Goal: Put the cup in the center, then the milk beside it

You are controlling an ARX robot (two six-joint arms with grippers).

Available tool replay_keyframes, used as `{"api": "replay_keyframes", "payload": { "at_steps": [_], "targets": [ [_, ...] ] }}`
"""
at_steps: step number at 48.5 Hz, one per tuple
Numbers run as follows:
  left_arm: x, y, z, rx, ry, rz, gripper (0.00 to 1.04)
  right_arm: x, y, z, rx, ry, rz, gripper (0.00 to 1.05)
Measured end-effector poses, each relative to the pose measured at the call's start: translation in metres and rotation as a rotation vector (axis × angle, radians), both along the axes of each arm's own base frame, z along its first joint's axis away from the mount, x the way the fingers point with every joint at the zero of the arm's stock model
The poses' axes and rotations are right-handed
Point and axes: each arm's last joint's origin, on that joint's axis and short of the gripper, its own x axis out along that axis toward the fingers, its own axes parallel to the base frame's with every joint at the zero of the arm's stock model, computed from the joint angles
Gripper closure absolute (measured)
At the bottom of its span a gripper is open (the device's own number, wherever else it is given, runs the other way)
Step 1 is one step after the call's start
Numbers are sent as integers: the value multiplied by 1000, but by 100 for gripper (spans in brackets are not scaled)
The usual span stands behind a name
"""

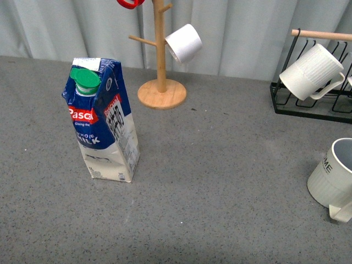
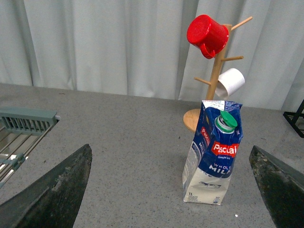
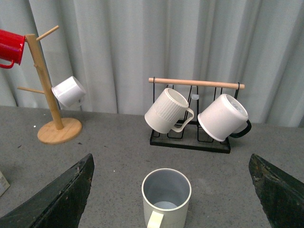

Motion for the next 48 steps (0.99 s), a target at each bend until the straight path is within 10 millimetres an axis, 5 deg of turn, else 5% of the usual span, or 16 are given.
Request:
{"api": "replay_keyframes", "payload": {
  "at_steps": [48],
  "targets": [
    [0,0,0,0,0,0,7,0,0,0,0,0,0,9]
  ]
}}
